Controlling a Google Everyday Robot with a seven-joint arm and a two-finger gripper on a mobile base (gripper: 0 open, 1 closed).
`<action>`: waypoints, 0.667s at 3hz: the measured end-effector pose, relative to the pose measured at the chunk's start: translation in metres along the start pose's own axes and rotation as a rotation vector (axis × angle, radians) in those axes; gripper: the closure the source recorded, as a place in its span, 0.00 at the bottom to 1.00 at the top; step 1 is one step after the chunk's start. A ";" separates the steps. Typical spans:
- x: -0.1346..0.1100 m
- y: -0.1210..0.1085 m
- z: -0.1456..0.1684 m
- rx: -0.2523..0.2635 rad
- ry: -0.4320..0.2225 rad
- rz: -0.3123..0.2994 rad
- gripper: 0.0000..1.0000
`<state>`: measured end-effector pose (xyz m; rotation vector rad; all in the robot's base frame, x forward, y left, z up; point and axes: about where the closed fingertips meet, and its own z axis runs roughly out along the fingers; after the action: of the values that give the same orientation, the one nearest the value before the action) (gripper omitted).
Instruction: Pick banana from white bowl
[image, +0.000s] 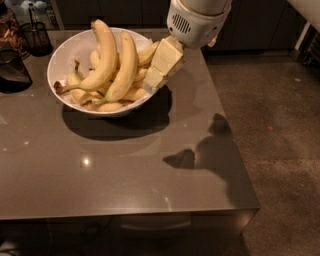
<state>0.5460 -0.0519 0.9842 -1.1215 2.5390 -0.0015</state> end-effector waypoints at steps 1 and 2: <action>-0.005 0.001 0.001 0.001 -0.017 0.007 0.00; -0.034 0.001 0.010 -0.031 -0.036 0.090 0.00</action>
Offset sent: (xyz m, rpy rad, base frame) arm 0.0550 0.0608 0.0100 0.1978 0.0552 -0.2518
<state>0.5695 -0.0250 0.9857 -1.0080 2.5639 0.0808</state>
